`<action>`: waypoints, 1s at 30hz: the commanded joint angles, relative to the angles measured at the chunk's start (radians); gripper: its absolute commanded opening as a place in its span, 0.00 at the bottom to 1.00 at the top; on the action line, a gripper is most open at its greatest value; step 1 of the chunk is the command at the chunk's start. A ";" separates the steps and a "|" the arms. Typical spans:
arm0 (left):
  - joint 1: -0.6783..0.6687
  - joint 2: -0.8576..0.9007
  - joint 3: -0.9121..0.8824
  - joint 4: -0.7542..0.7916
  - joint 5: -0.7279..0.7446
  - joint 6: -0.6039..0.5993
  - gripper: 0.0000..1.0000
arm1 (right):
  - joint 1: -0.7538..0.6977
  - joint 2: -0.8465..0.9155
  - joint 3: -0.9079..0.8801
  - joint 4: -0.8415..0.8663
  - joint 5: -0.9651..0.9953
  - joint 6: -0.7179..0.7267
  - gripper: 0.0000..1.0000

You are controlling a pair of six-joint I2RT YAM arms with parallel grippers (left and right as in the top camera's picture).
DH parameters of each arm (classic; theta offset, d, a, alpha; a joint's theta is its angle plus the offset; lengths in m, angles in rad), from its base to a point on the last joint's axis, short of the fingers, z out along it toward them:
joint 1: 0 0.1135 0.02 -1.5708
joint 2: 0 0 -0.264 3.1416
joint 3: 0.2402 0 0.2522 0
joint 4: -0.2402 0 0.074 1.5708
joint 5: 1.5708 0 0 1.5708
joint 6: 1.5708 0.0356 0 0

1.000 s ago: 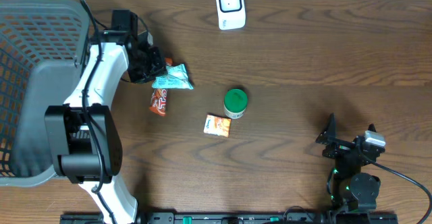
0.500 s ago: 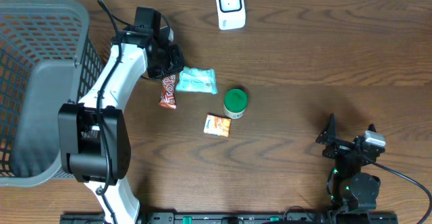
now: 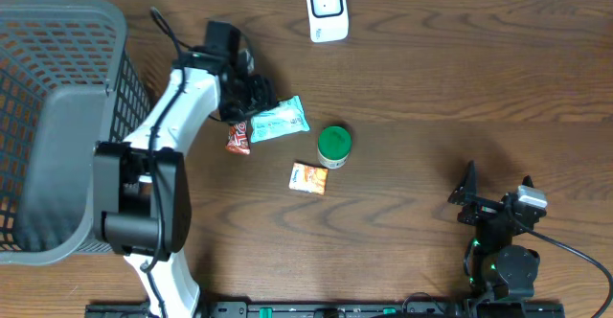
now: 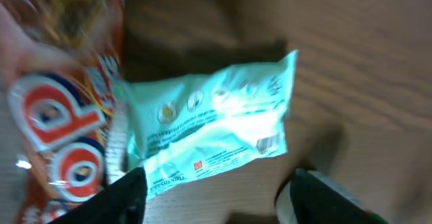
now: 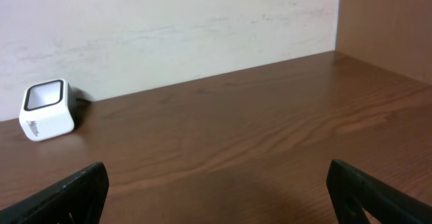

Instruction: Scan the item barcode

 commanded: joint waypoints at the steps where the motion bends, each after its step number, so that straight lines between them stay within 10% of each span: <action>1: -0.008 0.061 -0.056 0.008 -0.043 -0.153 0.72 | -0.003 -0.003 -0.002 -0.004 0.001 -0.014 0.99; 21: -0.032 0.192 -0.116 0.127 0.121 -0.164 0.78 | -0.003 -0.003 -0.002 -0.004 0.001 -0.014 0.99; 27: -0.056 0.301 -0.116 0.135 0.304 -0.124 0.08 | -0.003 -0.003 -0.002 -0.004 0.001 -0.014 0.99; 30: -0.057 0.335 -0.116 0.129 0.372 -0.095 0.07 | -0.003 -0.003 -0.002 -0.004 0.001 -0.014 0.99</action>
